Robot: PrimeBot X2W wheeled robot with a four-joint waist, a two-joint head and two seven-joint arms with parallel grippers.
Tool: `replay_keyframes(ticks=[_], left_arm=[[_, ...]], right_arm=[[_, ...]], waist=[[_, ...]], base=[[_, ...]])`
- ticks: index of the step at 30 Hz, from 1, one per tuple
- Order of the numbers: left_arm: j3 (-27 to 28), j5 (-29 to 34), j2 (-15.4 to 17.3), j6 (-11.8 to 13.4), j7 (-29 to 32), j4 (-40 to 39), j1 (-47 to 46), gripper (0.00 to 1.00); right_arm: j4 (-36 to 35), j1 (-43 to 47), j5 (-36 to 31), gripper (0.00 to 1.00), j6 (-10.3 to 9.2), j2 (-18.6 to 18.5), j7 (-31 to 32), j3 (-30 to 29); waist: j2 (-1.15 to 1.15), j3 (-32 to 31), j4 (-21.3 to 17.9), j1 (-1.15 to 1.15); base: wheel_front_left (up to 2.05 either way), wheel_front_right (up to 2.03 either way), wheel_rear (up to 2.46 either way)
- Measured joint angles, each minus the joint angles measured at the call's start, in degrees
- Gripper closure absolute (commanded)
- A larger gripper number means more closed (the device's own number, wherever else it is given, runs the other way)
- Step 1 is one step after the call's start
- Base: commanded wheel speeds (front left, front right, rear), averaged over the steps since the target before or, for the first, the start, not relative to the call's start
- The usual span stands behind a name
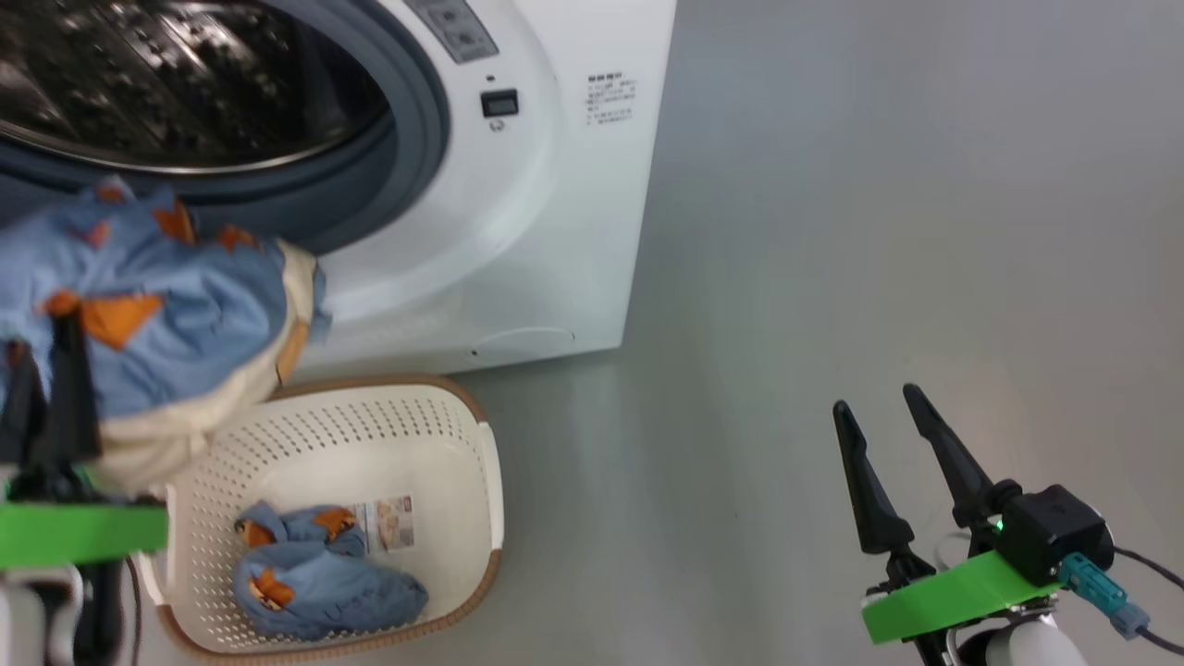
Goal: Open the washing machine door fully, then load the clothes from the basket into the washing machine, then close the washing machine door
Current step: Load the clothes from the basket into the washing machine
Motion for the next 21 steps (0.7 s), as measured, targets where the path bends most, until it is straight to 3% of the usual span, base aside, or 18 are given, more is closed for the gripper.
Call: replay_keyframes(ticks=[21], left_arm=[[-6.42, -2.91, 8.92, 0.0, -0.41, 6.51, -22.46, 1.0]], right_arm=[[-2.6, -3.94, 0.58, 0.0, 0.0, -0.03, 0.0, 1.8]], waist=[[0.0, 11.62, -3.75, 0.0]], base=[[0.0, 0.0, 0.0]])
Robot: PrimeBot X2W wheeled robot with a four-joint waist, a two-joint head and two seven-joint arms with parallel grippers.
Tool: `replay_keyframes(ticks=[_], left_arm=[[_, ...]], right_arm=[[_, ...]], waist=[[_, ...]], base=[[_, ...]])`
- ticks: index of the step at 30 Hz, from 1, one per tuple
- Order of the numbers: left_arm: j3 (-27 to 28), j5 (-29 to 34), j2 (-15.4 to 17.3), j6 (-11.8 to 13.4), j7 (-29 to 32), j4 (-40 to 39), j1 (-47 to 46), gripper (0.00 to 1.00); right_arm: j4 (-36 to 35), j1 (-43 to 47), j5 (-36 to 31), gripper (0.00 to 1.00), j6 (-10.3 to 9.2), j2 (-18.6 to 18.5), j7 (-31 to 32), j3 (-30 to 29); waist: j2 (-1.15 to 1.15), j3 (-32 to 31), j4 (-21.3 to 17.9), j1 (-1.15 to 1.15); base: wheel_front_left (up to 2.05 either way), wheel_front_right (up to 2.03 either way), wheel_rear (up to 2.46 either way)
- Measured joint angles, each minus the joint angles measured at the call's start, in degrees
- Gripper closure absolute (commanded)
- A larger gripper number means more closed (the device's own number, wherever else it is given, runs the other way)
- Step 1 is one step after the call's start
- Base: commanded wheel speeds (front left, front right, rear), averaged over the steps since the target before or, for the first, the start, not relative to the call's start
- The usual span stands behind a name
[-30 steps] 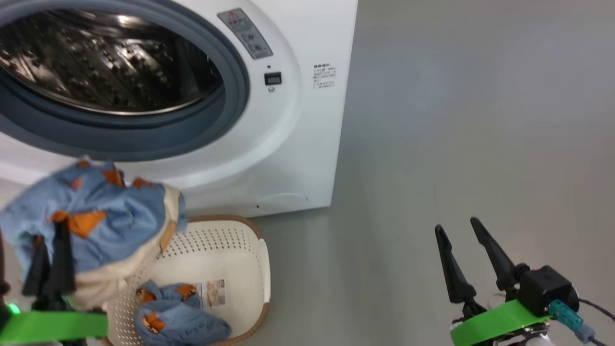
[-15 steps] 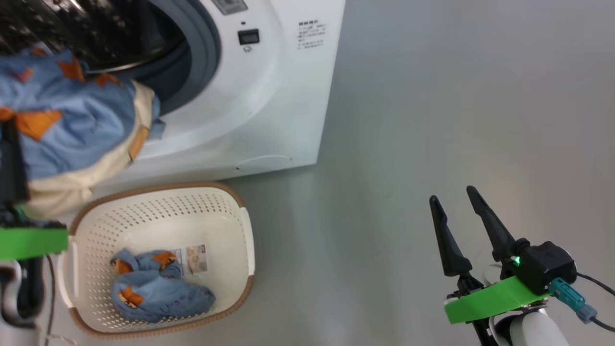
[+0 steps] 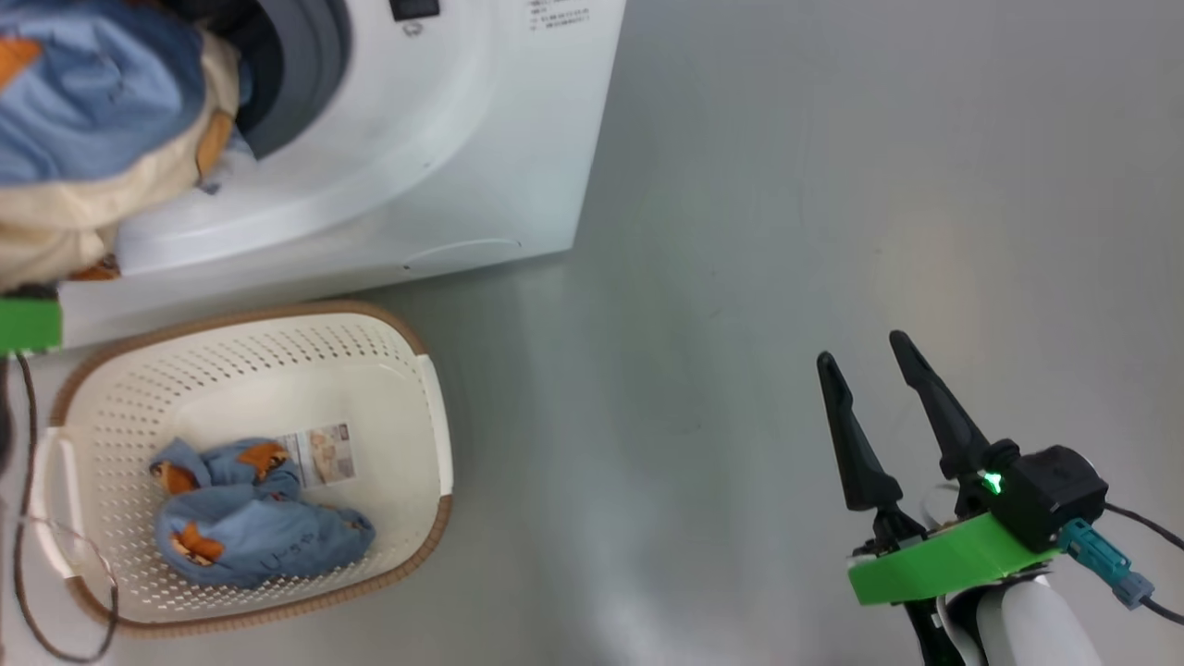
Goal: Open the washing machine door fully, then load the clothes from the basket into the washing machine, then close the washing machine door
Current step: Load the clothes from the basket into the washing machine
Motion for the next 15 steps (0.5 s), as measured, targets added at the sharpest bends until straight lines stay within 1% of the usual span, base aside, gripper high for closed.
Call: replay_keyframes(ticks=[7, 15], left_arm=[[-4.12, -0.96, 2.94, 0.0, 0.0, 4.07, -8.87, 1.0], [-9.33, -4.75, 6.33, 0.0, 0.1, 14.14, -18.53, 1.0]], right_arm=[[-1.18, -2.11, 0.48, 0.0, 0.0, -0.01, -0.01, 1.47], [-1.54, -2.19, 2.64, 0.0, 0.0, 0.01, -0.01, 2.43]], waist=[[0.0, 4.19, -1.5, 0.0], [0.0, 8.43, -3.36, 0.0]], base=[[0.0, 0.0, 0.0], [0.0, 0.0, 0.0]])
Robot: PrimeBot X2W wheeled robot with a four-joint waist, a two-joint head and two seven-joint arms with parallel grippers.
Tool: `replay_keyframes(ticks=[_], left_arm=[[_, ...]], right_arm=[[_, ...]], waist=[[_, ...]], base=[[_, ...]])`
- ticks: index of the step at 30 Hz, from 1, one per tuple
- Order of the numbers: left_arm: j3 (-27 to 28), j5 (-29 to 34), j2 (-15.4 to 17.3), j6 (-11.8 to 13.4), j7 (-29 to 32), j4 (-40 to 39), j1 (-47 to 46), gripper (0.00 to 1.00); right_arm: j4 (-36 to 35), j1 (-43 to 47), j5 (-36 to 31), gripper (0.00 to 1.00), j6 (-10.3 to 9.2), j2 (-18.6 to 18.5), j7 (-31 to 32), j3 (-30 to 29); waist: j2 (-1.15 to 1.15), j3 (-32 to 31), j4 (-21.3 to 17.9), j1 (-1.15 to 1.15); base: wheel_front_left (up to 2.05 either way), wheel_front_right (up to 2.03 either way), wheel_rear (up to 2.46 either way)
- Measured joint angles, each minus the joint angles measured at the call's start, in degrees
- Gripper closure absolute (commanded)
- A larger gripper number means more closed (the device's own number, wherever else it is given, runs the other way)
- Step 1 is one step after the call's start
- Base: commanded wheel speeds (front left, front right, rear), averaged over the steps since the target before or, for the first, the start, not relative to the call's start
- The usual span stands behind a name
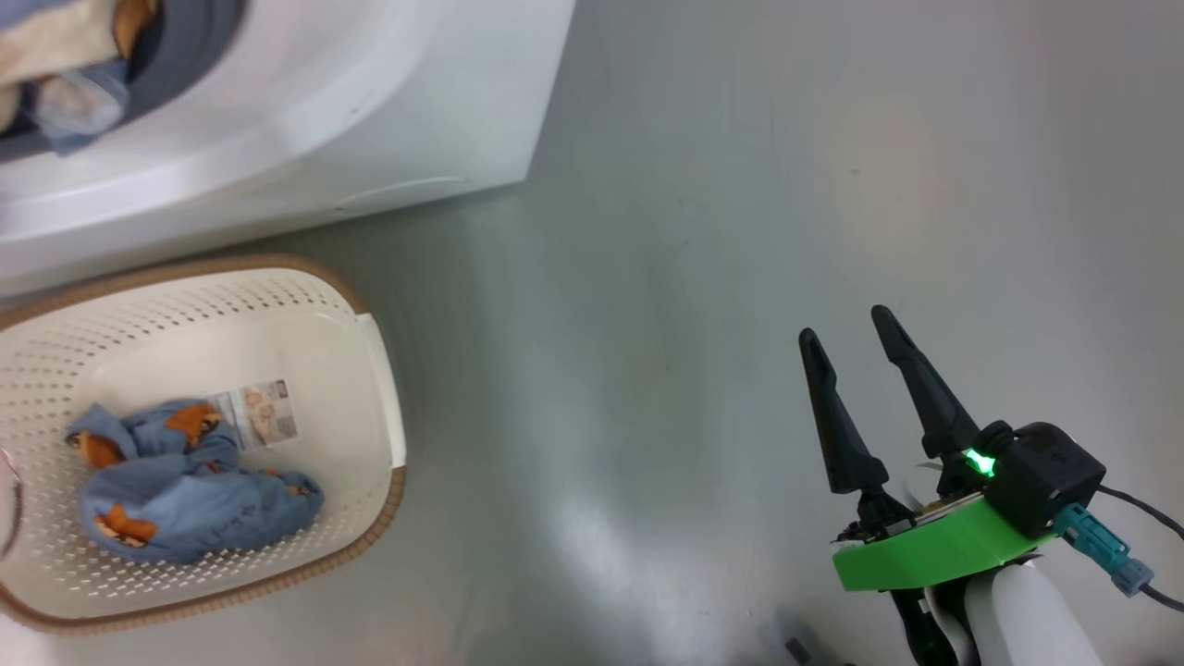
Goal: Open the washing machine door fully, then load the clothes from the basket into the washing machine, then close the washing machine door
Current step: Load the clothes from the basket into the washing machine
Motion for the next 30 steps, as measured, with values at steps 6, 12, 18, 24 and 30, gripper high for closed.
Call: replay_keyframes(ticks=[6, 12, 18, 24, 30], left_arm=[[-3.18, -2.14, 1.38, 0.0, 2.55, 6.06, -8.48, 1.0], [-6.05, -3.99, 1.78, 0.0, 5.67, 10.65, -14.08, 1.0], [-7.99, -6.77, 1.91, 0.0, 10.04, 14.9, -17.45, 1.0], [-10.24, -8.2, 3.05, 0.0, 11.55, 15.96, -20.6, 1.0], [-12.61, -6.79, 5.92, 0.01, 3.3, 13.8, -23.57, 1.0]], right_arm=[[-0.25, -0.01, 0.54, 0.0, 0.0, 0.01, 0.0, 1.34], [-0.15, -0.74, 0.92, 0.0, 0.0, 0.0, 0.0, 2.68], [-0.19, -1.35, 1.11, 0.0, 0.0, 0.02, 0.0, 3.7], [-0.23, -1.31, 1.33, 0.0, 0.0, 0.03, 0.0, 4.9], [-0.56, -1.31, 1.4, 0.0, 0.0, 0.03, 0.0, 5.78]], waist=[[0.0, 2.6, -1.43, 0.0], [0.0, 4.53, -2.37, 0.0], [0.0, 5.66, -3.19, 0.0], [0.0, 7.21, -3.72, 0.0], [0.0, 8.82, -4.55, 0.0]], base=[[0.0, 0.0, 0.0], [0.0, 0.0, 0.0], [0.0, 0.0, 0.0], [0.0, 0.0, 0.0], [0.0, 0.0, 0.0]])
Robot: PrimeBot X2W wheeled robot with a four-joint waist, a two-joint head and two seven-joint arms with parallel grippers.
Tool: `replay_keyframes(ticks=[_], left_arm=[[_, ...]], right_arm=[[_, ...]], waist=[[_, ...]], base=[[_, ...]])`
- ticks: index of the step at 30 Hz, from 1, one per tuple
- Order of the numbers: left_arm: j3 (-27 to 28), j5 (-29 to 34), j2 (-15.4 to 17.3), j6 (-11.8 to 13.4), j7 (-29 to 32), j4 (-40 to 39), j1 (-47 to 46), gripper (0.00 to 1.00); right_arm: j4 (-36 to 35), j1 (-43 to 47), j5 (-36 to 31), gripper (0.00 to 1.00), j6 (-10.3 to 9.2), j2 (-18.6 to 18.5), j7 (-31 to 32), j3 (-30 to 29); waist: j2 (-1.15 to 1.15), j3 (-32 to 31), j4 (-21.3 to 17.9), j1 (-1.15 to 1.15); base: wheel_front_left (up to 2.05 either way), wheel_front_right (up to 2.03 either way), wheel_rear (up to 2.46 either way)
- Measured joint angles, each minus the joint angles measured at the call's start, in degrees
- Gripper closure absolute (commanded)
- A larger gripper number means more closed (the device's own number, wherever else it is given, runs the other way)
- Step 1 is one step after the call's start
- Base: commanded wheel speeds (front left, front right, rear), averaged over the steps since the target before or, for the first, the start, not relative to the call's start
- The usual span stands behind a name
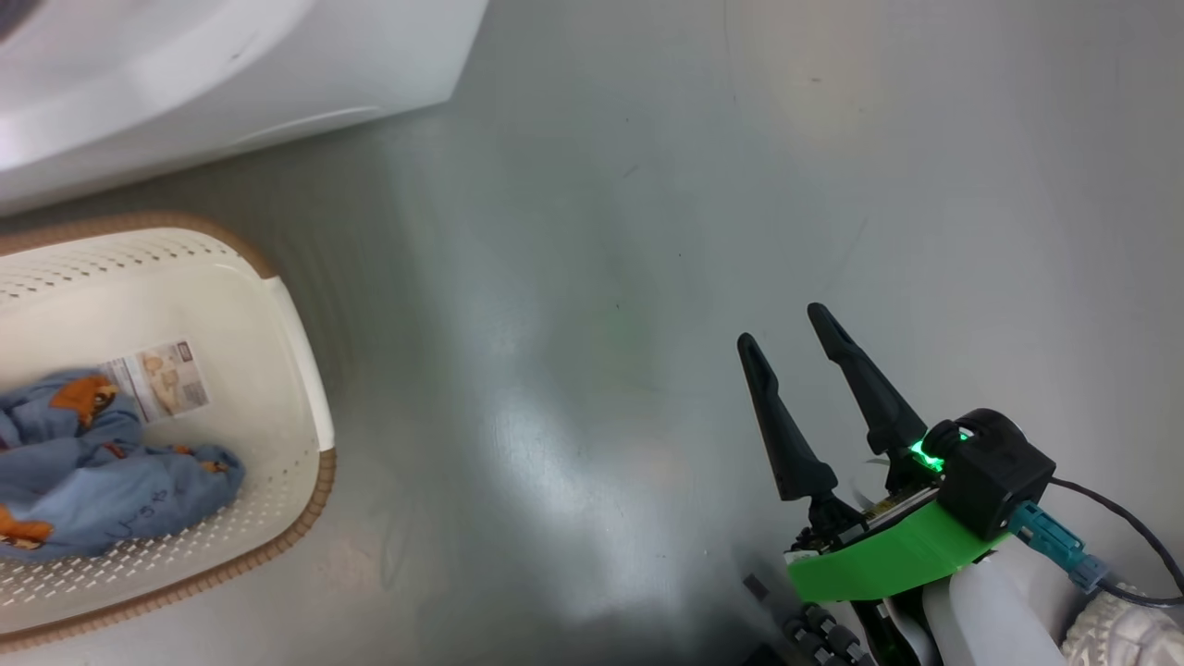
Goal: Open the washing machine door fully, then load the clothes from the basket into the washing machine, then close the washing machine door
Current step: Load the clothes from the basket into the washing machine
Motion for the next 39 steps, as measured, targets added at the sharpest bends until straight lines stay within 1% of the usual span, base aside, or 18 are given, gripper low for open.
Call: replay_keyframes(ticks=[2, 6, 10, 11, 14, 15, 18, 23, 28, 29, 30, 31, 32, 34, 39], left_arm=[[-0.66, 0.97, 0.6, 0.0, -2.19, -1.51, -0.99, 1.0], [-0.2, 2.61, 1.38, 0.0, -3.28, -5.22, -1.48, 1.0], [4.6, 6.78, 1.4, 0.0, -3.41, -13.1, -1.51, 1.0], [4.6, 6.78, 1.4, 0.0, -3.41, -13.1, -1.51, 1.0], [7.44, 9.39, 1.15, 0.01, -3.43, -17.88, -1.02, 1.0], [8.2, 9.35, 0.88, 0.01, -3.48, -18.08, -0.86, 1.0], [8.99, 9.34, 0.18, 0.02, -3.47, -17.91, 1.63, 1.0], [8.13, 7.67, -0.27, 0.02, -3.47, -14.03, 3.65, 1.0], [4.25, 4.07, -0.49, 0.02, -2.66, -7.13, 3.63, 1.0], [3.82, 3.21, -0.59, 0.02, -1.6, -5.87, 3.49, 1.0], [3.3, 2.53, -0.66, 0.02, -0.91, -4.88, 3.36, 0.74], [2.77, 2.15, -0.74, 0.02, -0.79, -4.03, 3.24, 0.11], [2.42, 1.86, -0.86, 0.02, -0.24, -3.08, 2.96, 0.0], [1.79, 0.65, -1.44, 0.02, 0.66, -1.42, 2.2, 0.0], [0.55, -0.1, -2.36, 0.02, 0.6, 0.99, 1.82, 0.0]], right_arm=[[-0.18, 0.0, 0.27, 0.0, 0.0, 0.0, 0.0, 0.33], [-0.3, -0.01, 0.63, 0.0, 0.0, 0.01, 0.0, 0.69], [-0.32, -0.1, 2.14, 0.0, 0.0, 0.01, 0.0, 0.82], [-0.32, -0.1, 2.14, 0.0, 0.0, 0.01, 0.0, 0.82], [-0.31, -0.81, 2.46, 0.0, 0.0, 0.02, 0.0, 0.89], [-0.32, -0.98, 2.56, 0.0, 0.0, 0.02, 0.0, 0.9], [-0.23, -1.0, 2.56, 0.0, 0.0, 0.02, 0.0, 0.89], [-0.11, -1.0, 2.56, 0.0, 0.0, 0.02, 0.0, 0.9], [0.35, -1.0, 2.56, 0.0, 0.0, 0.01, 0.0, 0.91], [0.44, -1.0, 2.56, 0.0, 0.0, 0.02, 0.0, 0.93], [0.47, -0.99, 2.56, 0.0, 0.0, 0.01, 0.0, 0.92], [0.48, -0.99, 2.56, 0.0, 0.0, 0.01, 0.0, 0.92], [0.51, -0.99, 2.56, 0.0, 0.0, 0.01, 0.0, 0.92], [0.63, -0.99, 2.56, 0.0, 0.0, 0.01, 0.0, 0.9], [0.9, -1.01, 2.56, 0.0, 0.0, 0.01, 0.0, 0.86]], waist=[[0.0, 0.5, -0.27, 0.0], [0.0, 1.41, -0.59, 0.0], [0.0, 2.11, -0.81, 0.0], [0.0, 2.11, -0.81, 0.0], [0.0, 2.26, -0.91, 0.0], [0.0, 2.23, -0.89, 0.0], [0.0, 2.02, -0.74, 0.01], [0.0, 1.81, -0.57, 0.0], [0.0, 1.39, -0.33, 0.0], [0.0, 1.29, -0.31, 0.0], [0.0, 1.19, -0.25, 0.0], [0.0, 1.14, -0.18, 0.0], [0.0, 1.1, -0.15, 0.0], [0.0, 0.96, -0.04, 0.0], [0.0, 0.47, 0.22, 0.0]], base=[[0.0, 0.0, 0.0], [0.0, 0.0, 0.0], [0.0, 0.0, 0.0], [0.0, 0.0, 0.0], [0.0, 0.0, 0.0], [0.0, 0.0, 0.0], [0.0, 0.0, 0.0], [0.0, 0.0, 0.0], [0.0, 0.0, 0.0], [0.0, 0.0, 0.0], [0.0, 0.0, 0.0], [0.0, 0.0, 0.0], [0.0, 0.0, 0.0], [0.0, 0.0, 0.0], [0.0, 0.0, 0.0]])
